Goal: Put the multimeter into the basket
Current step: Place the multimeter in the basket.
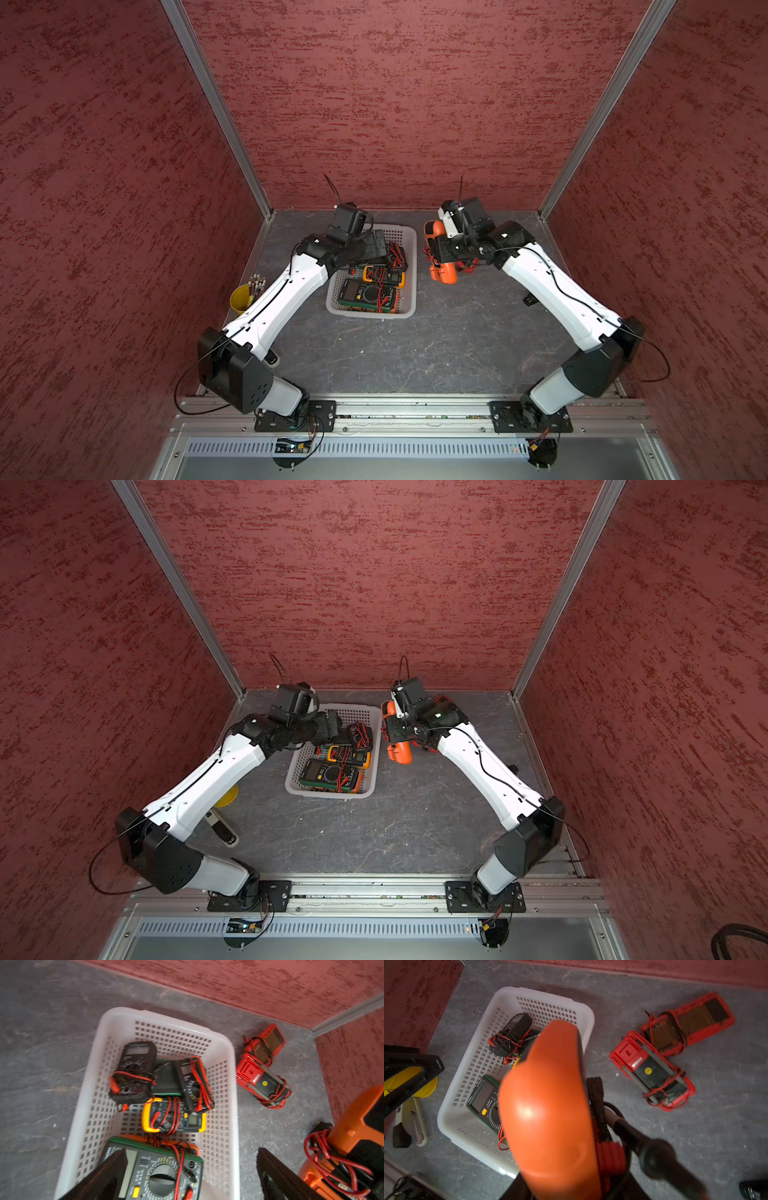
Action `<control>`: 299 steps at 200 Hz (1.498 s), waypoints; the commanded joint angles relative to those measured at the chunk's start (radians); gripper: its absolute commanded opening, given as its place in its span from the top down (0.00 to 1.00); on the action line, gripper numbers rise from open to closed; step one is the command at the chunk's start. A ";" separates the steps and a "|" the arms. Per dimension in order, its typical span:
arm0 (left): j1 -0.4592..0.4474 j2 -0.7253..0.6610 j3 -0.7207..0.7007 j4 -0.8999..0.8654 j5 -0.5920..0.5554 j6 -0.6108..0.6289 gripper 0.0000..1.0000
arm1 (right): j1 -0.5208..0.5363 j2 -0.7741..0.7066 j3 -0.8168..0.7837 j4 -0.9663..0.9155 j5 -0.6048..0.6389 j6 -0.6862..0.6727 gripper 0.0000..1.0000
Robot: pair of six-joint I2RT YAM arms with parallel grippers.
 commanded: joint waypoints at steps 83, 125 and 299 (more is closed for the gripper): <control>0.486 -0.272 -0.201 0.002 0.209 -0.113 0.00 | 0.319 0.593 0.663 -0.099 0.452 -0.349 0.85; 0.535 -0.274 -0.219 0.018 0.260 -0.112 0.00 | 0.352 0.702 0.733 -0.105 0.525 -0.421 0.85; 0.555 -0.299 -0.281 0.048 0.298 -0.119 0.00 | 0.343 0.898 0.722 0.007 0.795 -0.582 0.52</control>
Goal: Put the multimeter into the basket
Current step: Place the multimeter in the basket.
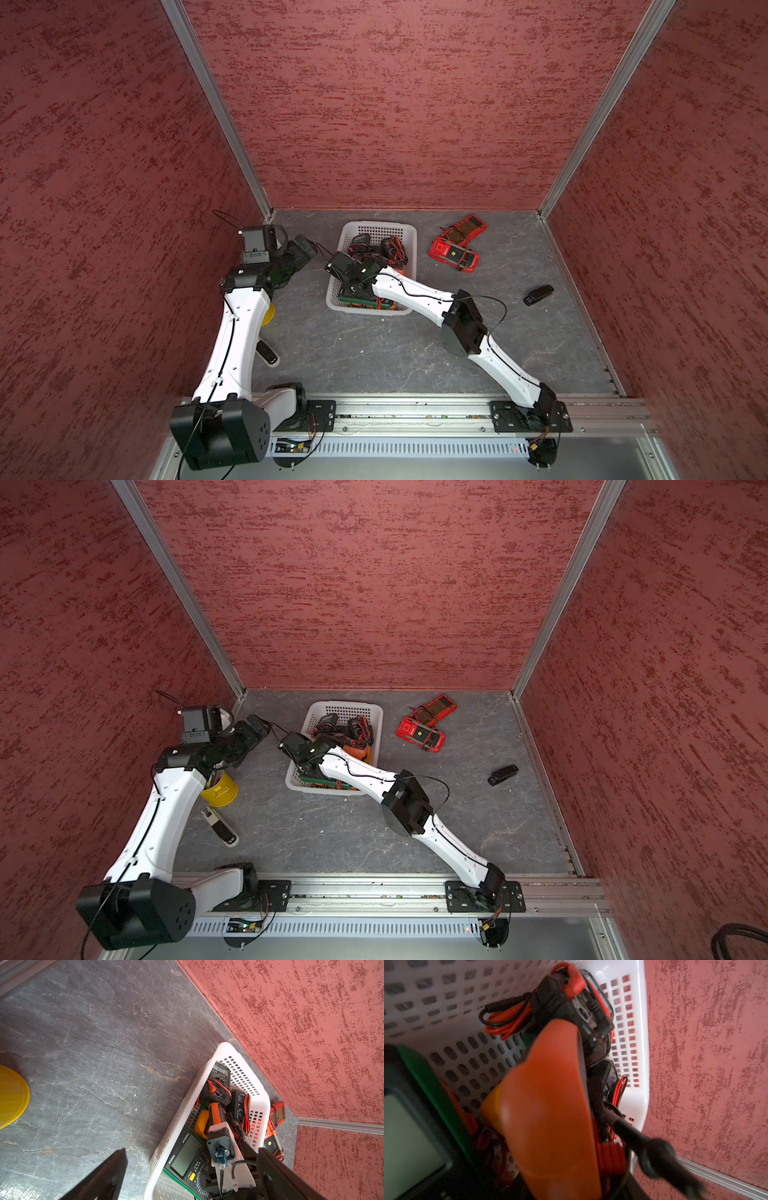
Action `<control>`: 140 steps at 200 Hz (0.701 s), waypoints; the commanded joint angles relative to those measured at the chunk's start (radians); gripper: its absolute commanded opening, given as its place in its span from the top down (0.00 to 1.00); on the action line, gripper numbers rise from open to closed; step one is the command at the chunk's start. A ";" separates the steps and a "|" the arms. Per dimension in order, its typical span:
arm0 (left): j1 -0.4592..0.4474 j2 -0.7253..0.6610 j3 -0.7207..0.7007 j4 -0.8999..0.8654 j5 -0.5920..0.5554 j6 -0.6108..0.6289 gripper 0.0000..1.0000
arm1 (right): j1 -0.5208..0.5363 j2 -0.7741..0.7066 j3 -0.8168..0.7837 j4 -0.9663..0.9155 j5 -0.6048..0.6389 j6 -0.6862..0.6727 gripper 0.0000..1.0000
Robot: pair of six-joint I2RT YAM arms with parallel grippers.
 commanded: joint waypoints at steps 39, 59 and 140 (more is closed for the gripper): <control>0.006 -0.009 0.000 0.022 0.003 0.003 0.00 | -0.004 -0.055 0.062 -0.076 -0.149 0.106 0.25; 0.007 -0.006 0.008 0.015 -0.006 0.006 0.00 | -0.005 -0.101 0.061 -0.113 -0.286 0.167 0.22; 0.007 0.005 0.025 0.003 -0.010 0.017 0.00 | -0.049 -0.177 0.062 -0.126 -0.559 0.345 0.52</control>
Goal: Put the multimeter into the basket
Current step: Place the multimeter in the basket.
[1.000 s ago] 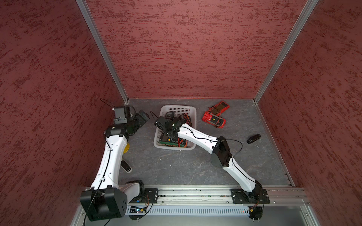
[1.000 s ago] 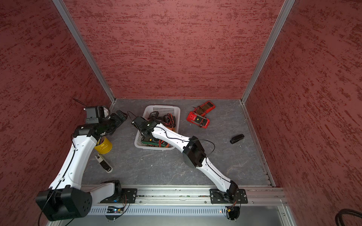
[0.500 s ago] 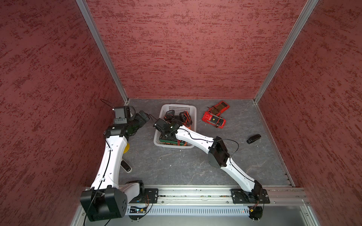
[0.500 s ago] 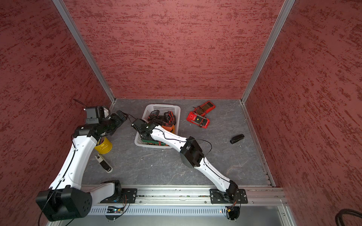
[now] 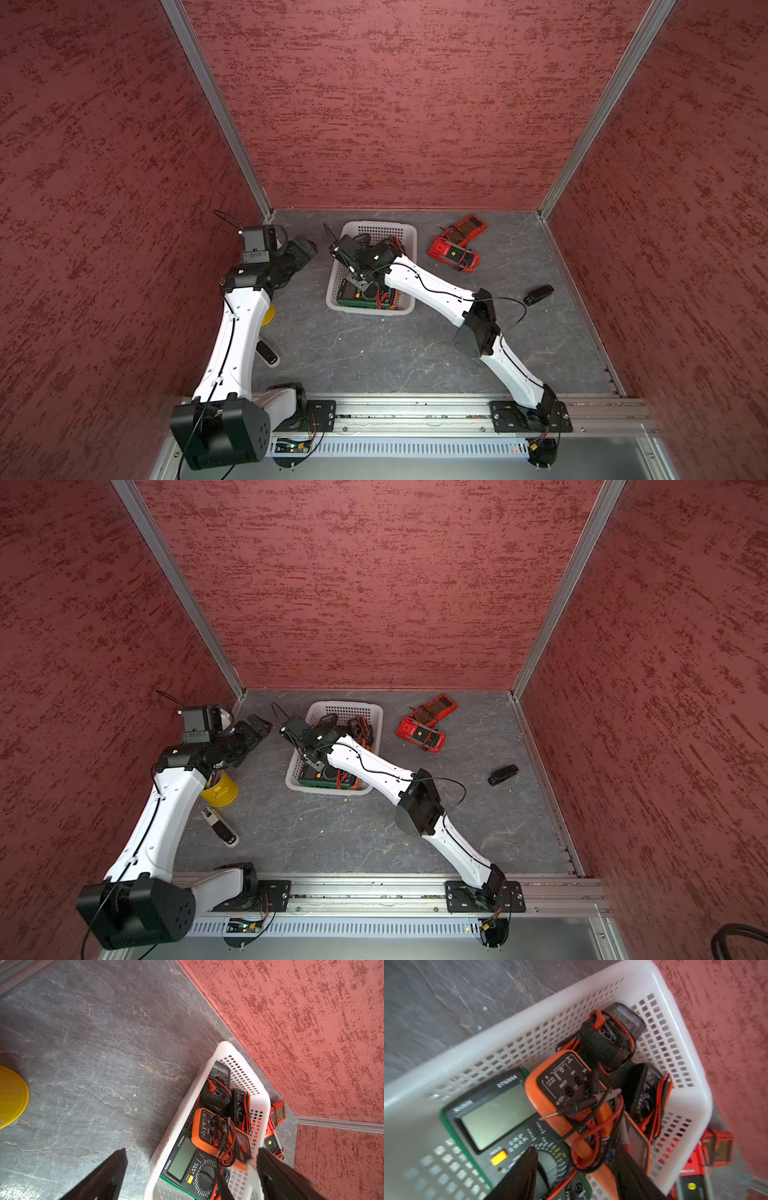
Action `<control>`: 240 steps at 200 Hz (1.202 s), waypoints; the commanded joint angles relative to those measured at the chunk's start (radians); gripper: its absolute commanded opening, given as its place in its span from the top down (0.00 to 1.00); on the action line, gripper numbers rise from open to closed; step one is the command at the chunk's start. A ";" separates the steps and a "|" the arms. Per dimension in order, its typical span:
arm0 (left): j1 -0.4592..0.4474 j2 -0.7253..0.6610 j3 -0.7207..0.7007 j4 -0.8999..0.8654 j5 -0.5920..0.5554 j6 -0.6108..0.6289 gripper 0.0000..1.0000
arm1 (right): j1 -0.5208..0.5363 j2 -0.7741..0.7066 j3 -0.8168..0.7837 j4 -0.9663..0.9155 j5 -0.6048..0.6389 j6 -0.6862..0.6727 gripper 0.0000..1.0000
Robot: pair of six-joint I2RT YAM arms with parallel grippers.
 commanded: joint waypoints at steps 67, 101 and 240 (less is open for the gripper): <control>0.007 0.006 0.014 0.019 0.001 0.004 0.00 | -0.078 -0.078 -0.038 -0.118 -0.192 0.246 0.69; 0.007 0.006 0.008 0.026 0.003 0.002 0.00 | -0.089 -0.072 -0.063 -0.157 -0.231 0.331 0.72; 0.002 0.007 -0.017 0.046 0.024 -0.005 0.00 | -0.111 -0.019 -0.142 -0.002 -0.152 0.461 0.74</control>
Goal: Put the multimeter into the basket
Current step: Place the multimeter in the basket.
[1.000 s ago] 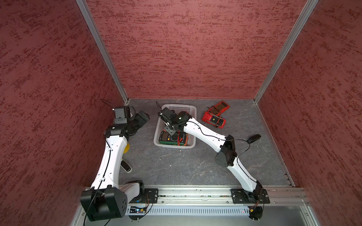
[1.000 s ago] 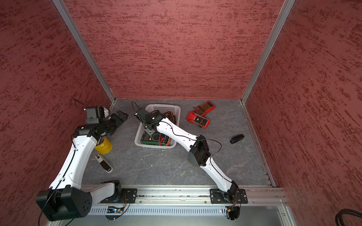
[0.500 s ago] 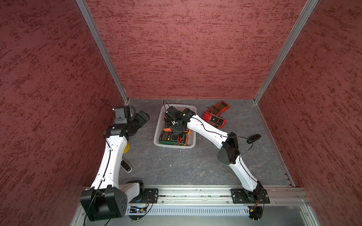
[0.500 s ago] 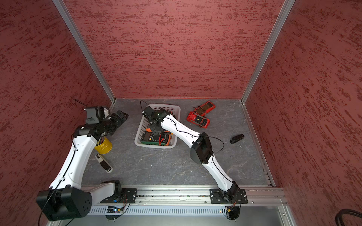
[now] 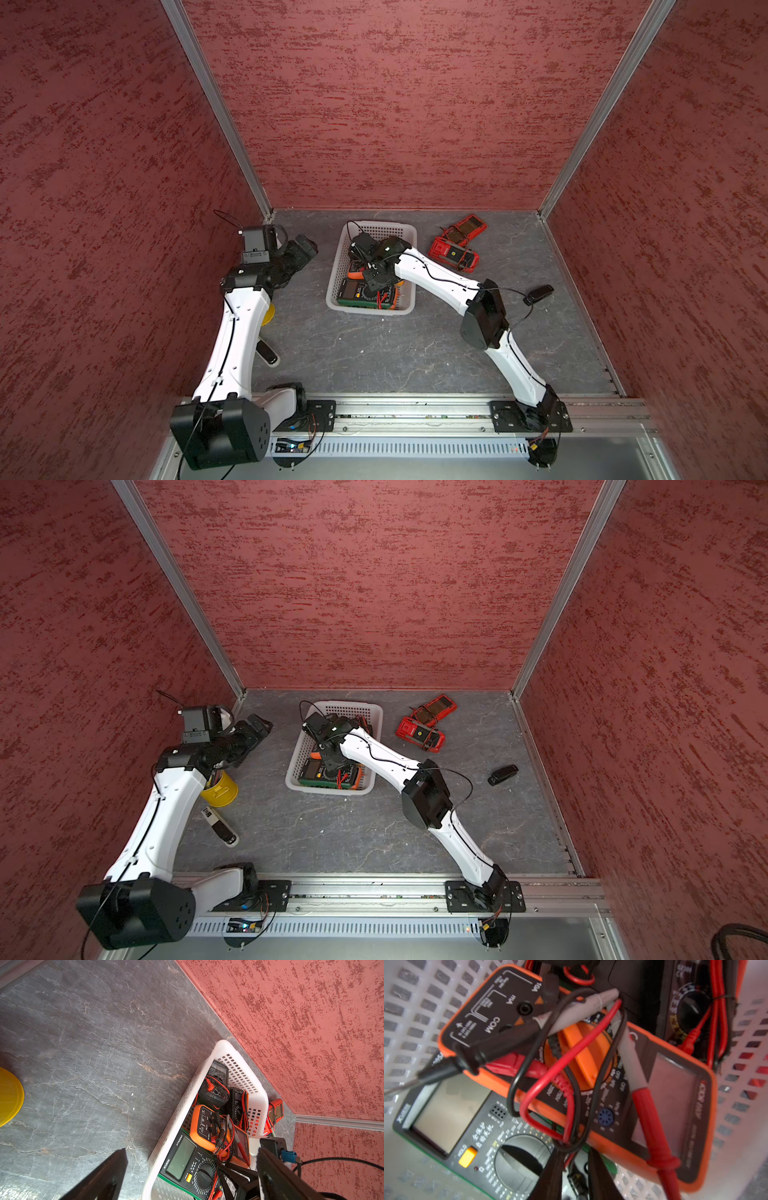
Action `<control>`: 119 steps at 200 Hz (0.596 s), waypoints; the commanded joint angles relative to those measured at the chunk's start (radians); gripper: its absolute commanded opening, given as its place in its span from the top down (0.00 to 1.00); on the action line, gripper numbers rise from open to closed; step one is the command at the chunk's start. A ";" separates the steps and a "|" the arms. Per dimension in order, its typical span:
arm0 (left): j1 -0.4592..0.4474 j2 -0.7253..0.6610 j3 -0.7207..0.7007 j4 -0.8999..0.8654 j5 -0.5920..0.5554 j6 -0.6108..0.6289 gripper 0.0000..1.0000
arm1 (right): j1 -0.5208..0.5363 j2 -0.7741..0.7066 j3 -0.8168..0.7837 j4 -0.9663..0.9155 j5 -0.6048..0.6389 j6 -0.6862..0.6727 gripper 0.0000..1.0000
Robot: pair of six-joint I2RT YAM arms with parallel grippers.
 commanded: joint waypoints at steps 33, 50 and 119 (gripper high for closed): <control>0.003 0.009 -0.009 0.037 0.005 0.003 0.00 | -0.021 -0.001 0.041 0.061 -0.064 0.058 0.69; 0.003 0.015 -0.008 0.041 0.013 0.003 0.00 | -0.034 0.020 0.071 0.029 -0.112 0.091 0.65; 0.001 0.016 -0.001 0.040 0.018 0.006 0.00 | -0.037 -0.034 0.087 -0.037 -0.107 0.113 0.68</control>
